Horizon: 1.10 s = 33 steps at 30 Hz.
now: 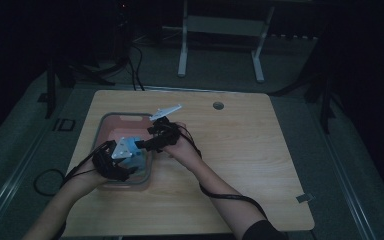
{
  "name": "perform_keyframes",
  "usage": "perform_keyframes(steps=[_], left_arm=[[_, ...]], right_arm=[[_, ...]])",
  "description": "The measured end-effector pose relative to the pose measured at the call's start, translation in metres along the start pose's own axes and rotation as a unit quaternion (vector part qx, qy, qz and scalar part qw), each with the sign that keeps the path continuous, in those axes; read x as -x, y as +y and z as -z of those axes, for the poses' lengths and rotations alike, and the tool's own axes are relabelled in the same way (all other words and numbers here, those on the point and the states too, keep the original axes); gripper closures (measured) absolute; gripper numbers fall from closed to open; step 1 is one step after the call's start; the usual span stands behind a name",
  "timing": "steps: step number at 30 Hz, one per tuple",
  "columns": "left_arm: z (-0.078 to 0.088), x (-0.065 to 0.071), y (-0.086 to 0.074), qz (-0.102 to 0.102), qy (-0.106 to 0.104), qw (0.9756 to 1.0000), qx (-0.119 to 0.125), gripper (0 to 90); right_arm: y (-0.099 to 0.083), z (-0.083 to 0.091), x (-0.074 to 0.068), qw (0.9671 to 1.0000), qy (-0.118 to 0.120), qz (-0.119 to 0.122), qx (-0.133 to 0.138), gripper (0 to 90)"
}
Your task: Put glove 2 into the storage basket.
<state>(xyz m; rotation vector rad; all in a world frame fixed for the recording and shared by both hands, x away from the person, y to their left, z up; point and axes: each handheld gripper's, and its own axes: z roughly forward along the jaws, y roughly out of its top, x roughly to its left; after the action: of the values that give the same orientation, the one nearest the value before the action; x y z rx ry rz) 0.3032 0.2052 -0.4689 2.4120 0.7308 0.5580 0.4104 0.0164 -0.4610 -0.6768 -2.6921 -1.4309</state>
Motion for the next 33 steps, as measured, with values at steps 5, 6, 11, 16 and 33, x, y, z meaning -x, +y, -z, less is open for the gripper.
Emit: perform_keyframes(steps=[5,6,11,16,33], left_arm=[[0.000,0.002,0.008,0.019,-0.003,0.9998,0.006,14.5],[-0.001,0.003,0.010,0.021,-0.001,0.9998,0.007,14.2],[-0.003,0.011,0.020,0.023,-0.008,0.9994,0.025,9.5],[-0.005,0.023,0.033,0.013,-0.022,0.9986,0.047,9.0],[-0.030,0.078,0.075,-0.031,-0.074,0.9927,0.089,9.2]], right_arm=[[-0.007,0.019,-0.005,0.9997,-0.002,0.022,0.003,17.7],[-0.008,0.022,-0.005,0.9997,-0.001,0.026,0.002,17.7],[-0.018,0.039,-0.004,0.9996,0.000,0.027,0.000,17.7],[-0.033,0.054,0.003,0.9997,0.001,0.025,0.000,17.7],[-0.086,0.094,0.026,0.9997,-0.009,0.021,-0.008,15.3]])
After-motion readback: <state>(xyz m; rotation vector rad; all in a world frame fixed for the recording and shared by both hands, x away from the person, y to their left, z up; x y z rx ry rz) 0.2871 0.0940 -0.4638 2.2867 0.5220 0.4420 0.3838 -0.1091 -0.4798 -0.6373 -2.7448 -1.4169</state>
